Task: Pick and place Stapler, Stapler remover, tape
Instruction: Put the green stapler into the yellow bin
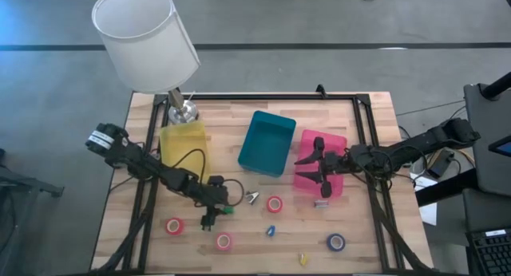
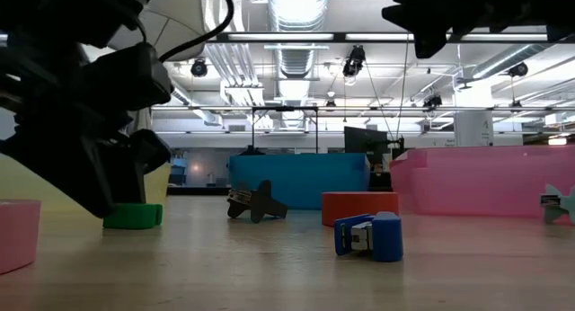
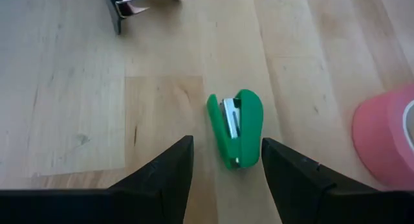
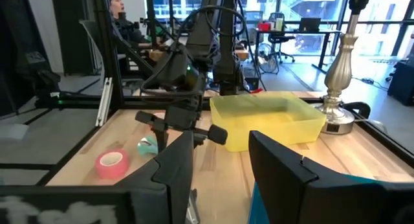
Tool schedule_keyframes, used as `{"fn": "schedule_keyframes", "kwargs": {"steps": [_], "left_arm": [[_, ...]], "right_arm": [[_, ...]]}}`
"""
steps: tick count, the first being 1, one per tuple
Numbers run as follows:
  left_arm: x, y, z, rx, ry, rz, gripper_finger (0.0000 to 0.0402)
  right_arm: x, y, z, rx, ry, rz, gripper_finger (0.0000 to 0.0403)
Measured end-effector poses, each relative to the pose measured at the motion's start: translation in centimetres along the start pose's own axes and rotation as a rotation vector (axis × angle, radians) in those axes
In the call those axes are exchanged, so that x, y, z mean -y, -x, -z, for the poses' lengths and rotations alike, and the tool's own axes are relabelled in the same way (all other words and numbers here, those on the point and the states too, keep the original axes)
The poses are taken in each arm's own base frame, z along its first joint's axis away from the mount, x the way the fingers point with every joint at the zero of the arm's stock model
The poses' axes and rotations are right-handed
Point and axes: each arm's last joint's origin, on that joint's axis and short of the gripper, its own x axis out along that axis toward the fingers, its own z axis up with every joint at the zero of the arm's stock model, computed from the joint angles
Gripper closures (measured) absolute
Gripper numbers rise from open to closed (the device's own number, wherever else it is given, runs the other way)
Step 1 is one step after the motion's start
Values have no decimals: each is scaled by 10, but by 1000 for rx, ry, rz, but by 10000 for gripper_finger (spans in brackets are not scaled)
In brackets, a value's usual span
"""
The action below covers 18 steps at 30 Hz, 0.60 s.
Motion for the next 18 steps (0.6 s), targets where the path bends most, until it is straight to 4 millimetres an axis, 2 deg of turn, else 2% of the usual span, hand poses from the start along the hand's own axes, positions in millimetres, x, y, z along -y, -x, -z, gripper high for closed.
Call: {"fn": "schedule_keyframes", "kwargs": {"steps": [7, 18], "left_arm": [[-4, 0, 8, 51, -61, 6, 228], [-10, 0, 6, 80, -81, -18, 344]], "right_arm": [[0, -2, 2, -9, 2, 0, 257], [0, -3, 5, -27, 5, 1, 272]]}}
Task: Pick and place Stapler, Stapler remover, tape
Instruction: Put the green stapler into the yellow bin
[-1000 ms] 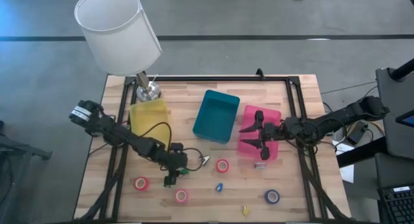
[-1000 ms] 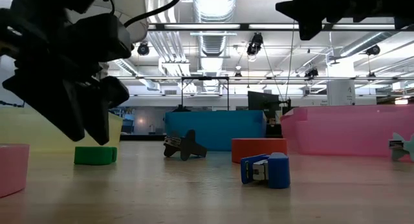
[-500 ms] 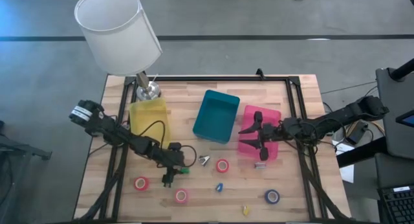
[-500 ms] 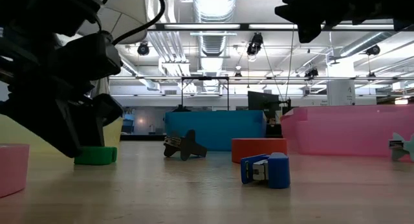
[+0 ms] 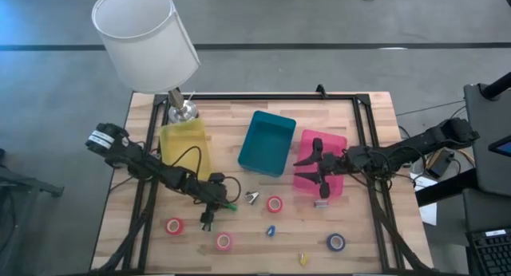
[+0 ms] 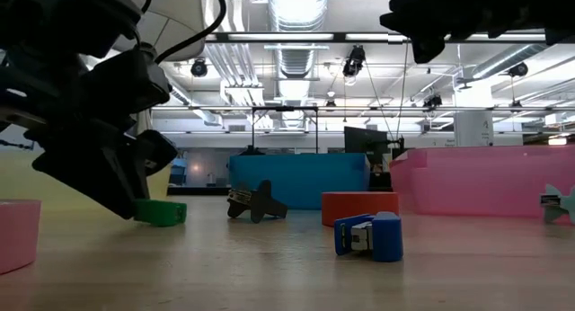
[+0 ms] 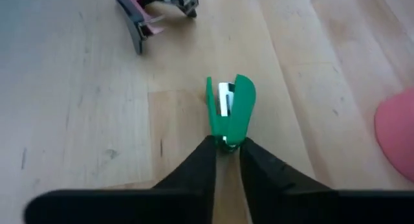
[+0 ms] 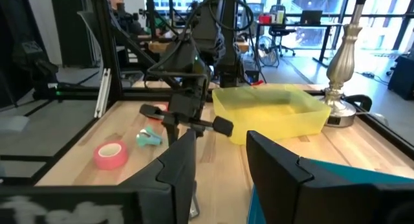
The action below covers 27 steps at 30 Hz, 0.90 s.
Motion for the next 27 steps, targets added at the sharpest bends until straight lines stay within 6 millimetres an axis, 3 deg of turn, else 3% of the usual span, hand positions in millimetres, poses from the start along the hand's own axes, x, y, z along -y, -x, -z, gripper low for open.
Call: {"fn": "schedule_keyframes", "kwargs": {"steps": [6, 12, 17, 27], "left_arm": [[0, 0, 0, 2, 1, 1, 375], [-1, 0, -2, 17, 17, -24, 369], [-6, 0, -15, 68, -62, -106, 326], [-24, 1, -35, 129, -16, -202, 197]], "right_arm": [[0, -1, -1, 3, -1, 0, 280], [0, -1, -1, 2, 0, 0, 282], [0, -1, -1, 2, 3, 1, 276], [0, -1, -1, 2, 3, 1, 285]]}}
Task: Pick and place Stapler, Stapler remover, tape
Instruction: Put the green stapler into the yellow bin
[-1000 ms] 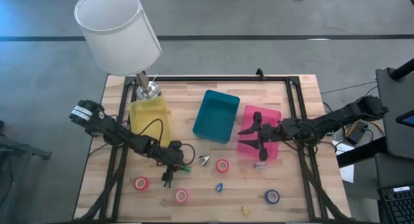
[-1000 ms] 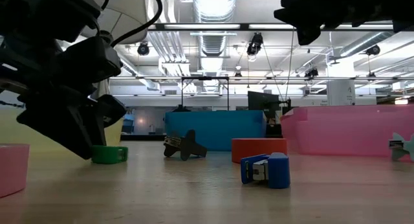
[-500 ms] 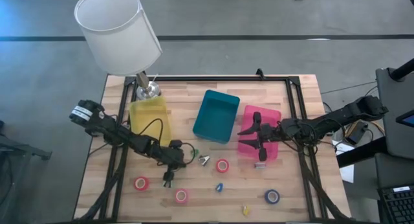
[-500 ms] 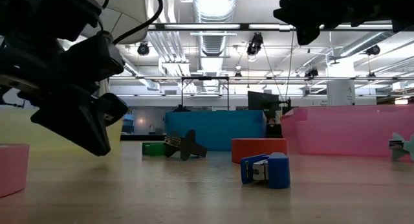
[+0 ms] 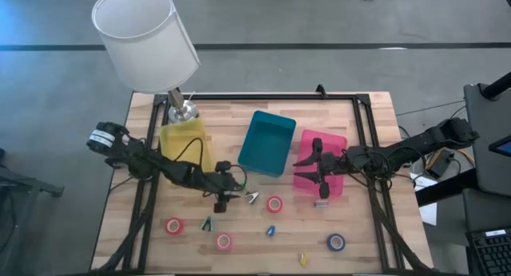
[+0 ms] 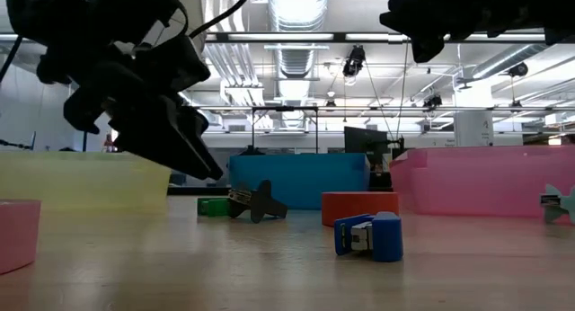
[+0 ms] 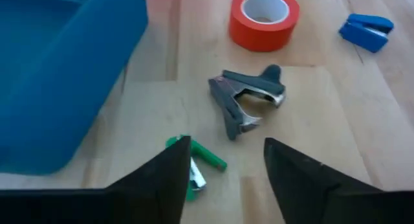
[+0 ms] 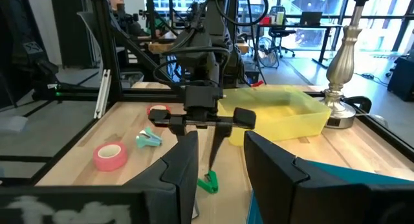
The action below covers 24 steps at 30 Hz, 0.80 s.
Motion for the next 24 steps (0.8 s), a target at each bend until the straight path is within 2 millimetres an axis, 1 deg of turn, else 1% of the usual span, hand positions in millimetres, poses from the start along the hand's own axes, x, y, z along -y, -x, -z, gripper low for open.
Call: {"fn": "schedule_keyframes", "kwargs": {"steps": [2, 5, 11, 16, 24], "left_arm": [[-2, 0, 1, -8, 0, -37, 185], [-6, 0, 4, -29, -10, -99, 179], [-7, 0, 6, -34, 21, -114, 185], [-7, 0, 9, -42, 62, -117, 191], [-8, 0, 9, -33, 127, -125, 193]], "right_arm": [[0, 0, 0, 0, -1, 0, 287], [0, 0, 0, 0, -1, 0, 286], [0, 0, 0, 0, -3, 0, 282], [0, 0, 0, 0, -3, 0, 290], [0, 0, 0, -1, -3, 0, 300]]}}
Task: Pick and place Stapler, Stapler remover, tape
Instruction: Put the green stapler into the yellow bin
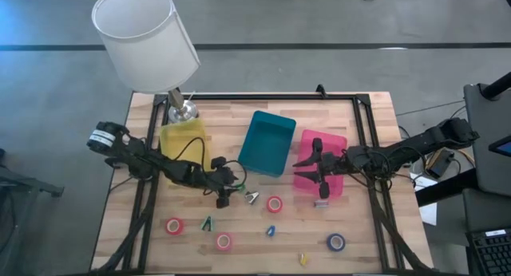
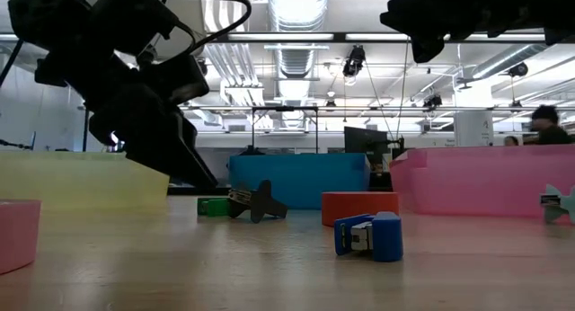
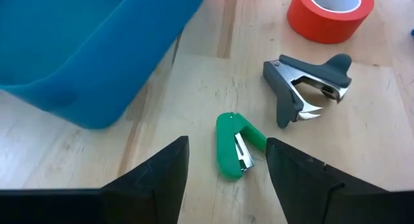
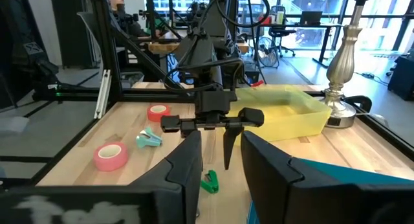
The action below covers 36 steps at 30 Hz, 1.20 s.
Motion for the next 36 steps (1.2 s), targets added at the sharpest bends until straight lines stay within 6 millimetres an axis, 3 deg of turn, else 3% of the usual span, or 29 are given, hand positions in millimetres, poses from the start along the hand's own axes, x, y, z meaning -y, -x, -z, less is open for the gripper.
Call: {"fn": "schedule_keyframes", "kwargs": {"steps": [18, 28, 36], "left_arm": [[0, 0, -1, 9, 46, 3, 194], [9, -30, -2, -62, -6, -12, 194], [10, -33, -2, -102, -23, -30, 195]], "right_arm": [[0, 0, 0, 1, 0, 0, 279], [0, 0, -1, 7, 1, 1, 280], [0, 0, 0, 1, 3, 1, 293]]}}
